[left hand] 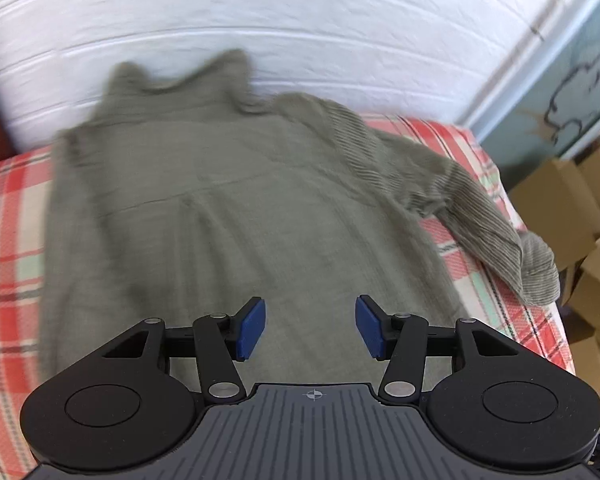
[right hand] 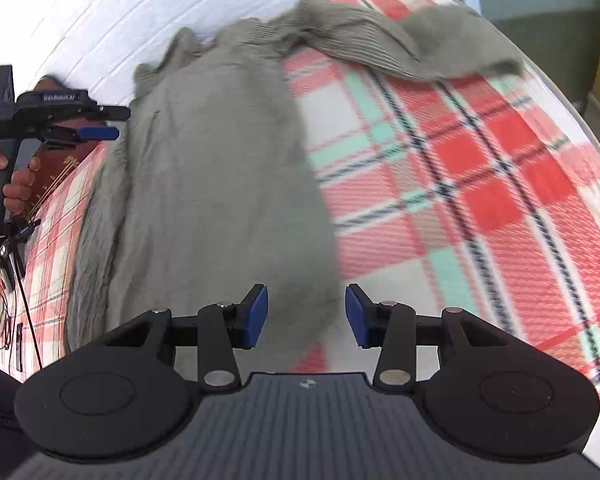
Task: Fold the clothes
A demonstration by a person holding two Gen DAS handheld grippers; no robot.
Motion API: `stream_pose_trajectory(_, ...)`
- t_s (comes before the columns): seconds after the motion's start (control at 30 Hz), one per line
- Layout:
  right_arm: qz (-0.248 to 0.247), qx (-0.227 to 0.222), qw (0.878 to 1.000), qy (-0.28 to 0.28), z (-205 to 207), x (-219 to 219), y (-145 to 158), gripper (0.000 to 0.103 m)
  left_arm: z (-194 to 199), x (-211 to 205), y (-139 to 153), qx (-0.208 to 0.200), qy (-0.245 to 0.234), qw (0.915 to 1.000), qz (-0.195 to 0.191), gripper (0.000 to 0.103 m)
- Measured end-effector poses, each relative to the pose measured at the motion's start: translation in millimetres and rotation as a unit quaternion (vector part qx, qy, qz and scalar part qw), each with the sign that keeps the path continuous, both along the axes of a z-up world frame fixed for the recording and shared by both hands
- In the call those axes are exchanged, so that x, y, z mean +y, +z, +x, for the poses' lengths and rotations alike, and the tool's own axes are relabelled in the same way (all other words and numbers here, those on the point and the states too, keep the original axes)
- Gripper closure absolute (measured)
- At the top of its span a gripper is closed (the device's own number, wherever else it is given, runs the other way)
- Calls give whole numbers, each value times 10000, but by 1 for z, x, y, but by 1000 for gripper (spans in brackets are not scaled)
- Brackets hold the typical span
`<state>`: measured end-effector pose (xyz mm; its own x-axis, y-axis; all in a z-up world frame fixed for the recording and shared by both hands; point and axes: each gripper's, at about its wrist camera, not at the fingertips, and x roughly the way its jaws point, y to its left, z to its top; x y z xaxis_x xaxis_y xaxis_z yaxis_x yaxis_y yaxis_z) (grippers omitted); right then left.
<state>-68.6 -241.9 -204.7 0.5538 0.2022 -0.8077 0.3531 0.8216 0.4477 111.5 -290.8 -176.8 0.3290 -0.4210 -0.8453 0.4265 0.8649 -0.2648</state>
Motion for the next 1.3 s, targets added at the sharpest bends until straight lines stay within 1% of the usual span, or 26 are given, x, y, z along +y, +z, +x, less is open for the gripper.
stream_pose_trajectory(0.13,245,12,9997,59,2,-18,-19,55,-5,-60,-1,-121,-277,9991,298,30)
stream_pose_trajectory(0.27,512,-132,9984,221,2,-27,-31,54,-12,-109,-6,-177,-672,9957,614,30)
stream_pose_trajectory(0.4,853,-247,9955,341,2,-32,-36,55,-15,-137,-19,-105,-806,9928,874,29)
stream_pose_trajectory(0.47,1075,-267,9931,395,4,-32,-40,61,-15,-147,-27,-62,-835,9906,1079,29)
stream_pose_trajectory(0.5,1204,-244,9915,419,6,-31,-43,70,-15,-152,-31,-43,-837,9896,1167,29)
stream_pose_trajectory(0.53,1334,-221,9898,443,7,-31,-46,97,-14,-156,-35,-18,-836,9887,1247,29)
stream_pose_trajectory(0.57,1428,-226,9885,452,6,-30,-47,100,-13,-161,-37,5,-836,9878,1311,29)
stream_pose_trajectory(0.7,1623,-411,9855,266,-11,-31,-36,100,-14,-182,-43,20,-1021,9841,1450,29)
stream_pose_trajectory(0.77,1722,-495,9837,119,-19,-32,-32,100,-13,-196,-48,-23,-1135,9796,1661,29)
stream_pose_trajectory(0.83,1740,-528,9833,64,-20,-31,-32,100,-10,-209,-55,-172,-1100,9740,1975,29)
stream_pose_trajectory(0.9,1730,-530,9835,48,-19,-32,-32,100,-6,-217,-61,-290,-948,9689,2269,29)
stream_pose_trajectory(1.03,1766,-528,9829,10,-20,-34,-33,100,4,-228,-71,-347,-973,9625,2507,29)
stream_pose_trajectory(1.07,1786,-519,9826,-8,-21,-35,-34,100,5,-230,-72,-356,-997,9624,2500,28)
stream_pose_trajectory(1.1,1802,-493,9824,-30,-23,-35,-36,100,7,-232,-73,-366,-1021,9623,2494,35)
stream_pose_trajectory(1.13,1818,-466,9822,-52,-24,-35,-38,100,9,-233,-74,-375,-1045,9622,2487,53)
stream_pose_trajectory(1.17,1834,-439,9820,-70,-25,-36,-39,100,10,-235,-74,-379,-1059,9625,2470,63)
stream_pose_trajectory(1.2,1849,-414,9819,-88,-26,-36,-41,100,12,-236,-72,-370,-1027,9640,2426,90)
stream_pose_trajectory(1.23,1861,-396,9817,-96,-26,-36,-42,100,13,-237,-69,-388,-985,9642,2431,95)
stream_pose_trajectory(1.3,1871,-370,9816,-69,-26,-36,-43,100,14,-230,-64,-296,-923,9697,2242,95)
